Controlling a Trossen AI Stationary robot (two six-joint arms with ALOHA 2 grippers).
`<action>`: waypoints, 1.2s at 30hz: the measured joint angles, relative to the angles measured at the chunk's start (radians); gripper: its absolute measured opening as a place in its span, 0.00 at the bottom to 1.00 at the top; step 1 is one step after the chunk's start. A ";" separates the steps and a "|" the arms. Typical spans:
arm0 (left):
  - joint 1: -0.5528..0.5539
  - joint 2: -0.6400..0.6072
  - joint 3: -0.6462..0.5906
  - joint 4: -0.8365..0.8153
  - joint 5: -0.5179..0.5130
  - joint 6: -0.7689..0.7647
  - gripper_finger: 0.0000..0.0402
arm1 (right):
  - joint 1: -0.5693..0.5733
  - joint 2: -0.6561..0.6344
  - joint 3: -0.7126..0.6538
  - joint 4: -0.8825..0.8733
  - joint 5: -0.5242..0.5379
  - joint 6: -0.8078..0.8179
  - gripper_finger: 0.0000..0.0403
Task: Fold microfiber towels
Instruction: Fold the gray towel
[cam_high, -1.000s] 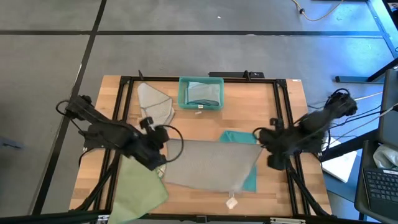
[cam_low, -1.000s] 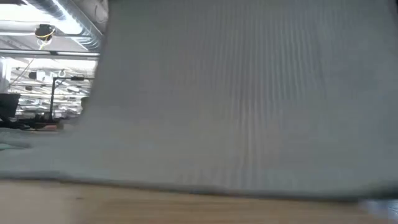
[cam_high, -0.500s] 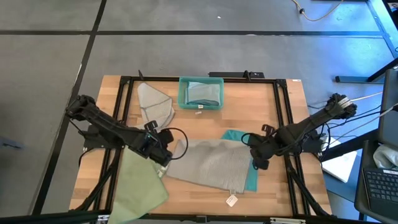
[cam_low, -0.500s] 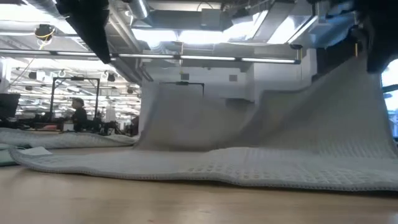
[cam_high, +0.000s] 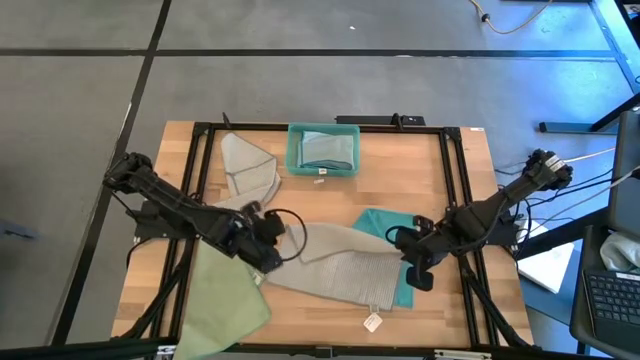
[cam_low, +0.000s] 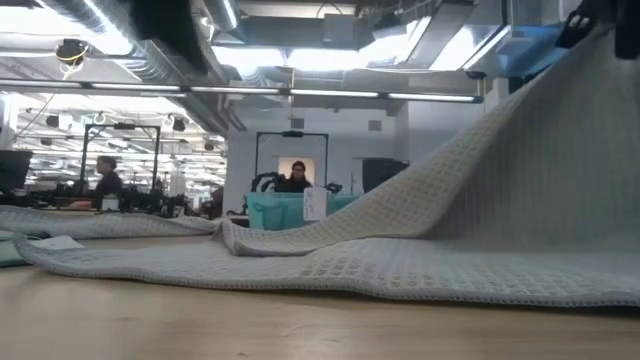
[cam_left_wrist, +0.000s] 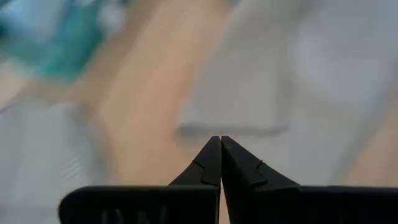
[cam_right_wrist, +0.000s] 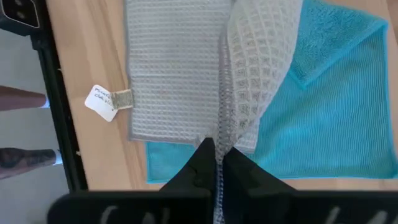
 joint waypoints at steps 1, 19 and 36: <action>-0.003 0.000 0.000 0.085 0.025 0.053 0.00 | 0.000 0.000 -0.005 0.003 0.000 -0.001 0.02; 0.053 0.287 -0.006 0.423 0.309 0.547 0.39 | 0.000 0.000 -0.033 0.061 0.011 0.007 0.03; 0.174 0.389 -0.006 0.362 0.378 0.552 0.41 | 0.000 0.000 -0.034 0.105 0.055 0.053 0.03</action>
